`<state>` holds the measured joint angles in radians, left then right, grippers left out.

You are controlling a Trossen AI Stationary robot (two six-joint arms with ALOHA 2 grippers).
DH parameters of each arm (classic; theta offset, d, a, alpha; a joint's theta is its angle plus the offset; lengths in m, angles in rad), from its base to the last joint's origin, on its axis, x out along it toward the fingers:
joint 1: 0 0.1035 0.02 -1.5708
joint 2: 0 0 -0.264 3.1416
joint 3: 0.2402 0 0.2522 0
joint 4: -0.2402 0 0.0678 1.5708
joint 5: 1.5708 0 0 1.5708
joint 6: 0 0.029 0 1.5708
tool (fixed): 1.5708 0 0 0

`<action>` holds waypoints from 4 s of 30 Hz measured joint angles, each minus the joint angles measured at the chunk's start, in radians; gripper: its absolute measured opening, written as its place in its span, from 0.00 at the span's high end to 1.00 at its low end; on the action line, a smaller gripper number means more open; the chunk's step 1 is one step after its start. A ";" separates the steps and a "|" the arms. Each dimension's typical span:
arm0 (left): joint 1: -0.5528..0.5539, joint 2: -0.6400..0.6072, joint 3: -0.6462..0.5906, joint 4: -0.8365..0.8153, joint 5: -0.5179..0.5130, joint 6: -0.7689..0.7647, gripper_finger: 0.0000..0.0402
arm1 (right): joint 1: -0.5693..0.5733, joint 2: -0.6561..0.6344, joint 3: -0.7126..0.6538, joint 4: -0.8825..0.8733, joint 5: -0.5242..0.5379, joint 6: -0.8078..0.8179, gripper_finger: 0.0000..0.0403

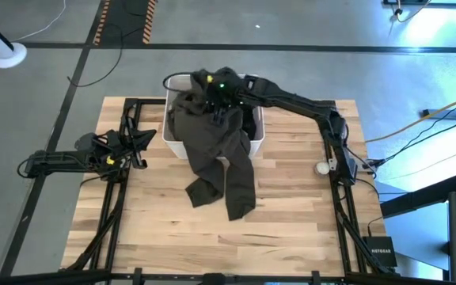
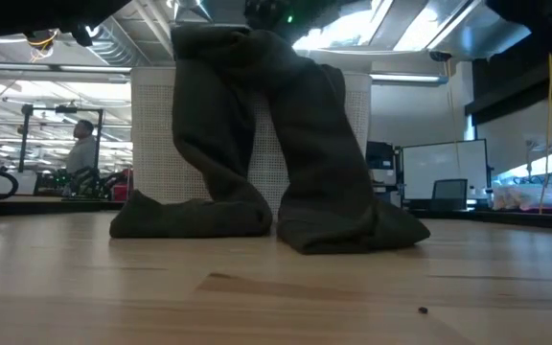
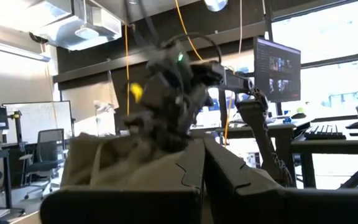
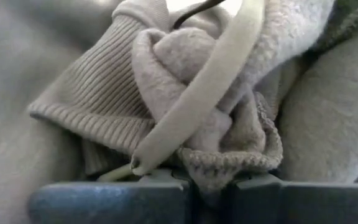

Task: Sort clothes
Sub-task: Put the gray pants into the white laundry organizer

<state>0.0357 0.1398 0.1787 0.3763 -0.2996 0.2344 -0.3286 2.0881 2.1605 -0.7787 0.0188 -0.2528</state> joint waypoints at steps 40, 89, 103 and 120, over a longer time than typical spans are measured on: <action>0.000 0.000 0.000 -0.004 0.000 -0.002 1.00 | -0.006 0.203 0.160 -0.025 -0.052 0.335 0.57; 0.000 0.091 0.000 0.138 0.098 -0.010 1.00 | 0.053 -0.084 0.166 -0.045 -0.055 0.452 0.44; 0.026 0.525 0.155 0.319 0.094 0.051 0.71 | 0.075 -0.073 0.167 -0.041 -0.029 0.454 0.44; 0.064 0.843 0.374 0.320 0.094 0.166 0.48 | 0.153 -0.039 0.167 -0.059 0.013 0.455 0.44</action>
<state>0.1001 0.9832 0.5525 0.6964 -0.2052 0.4003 -0.1757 2.0491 2.3272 -0.8375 0.0316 0.2019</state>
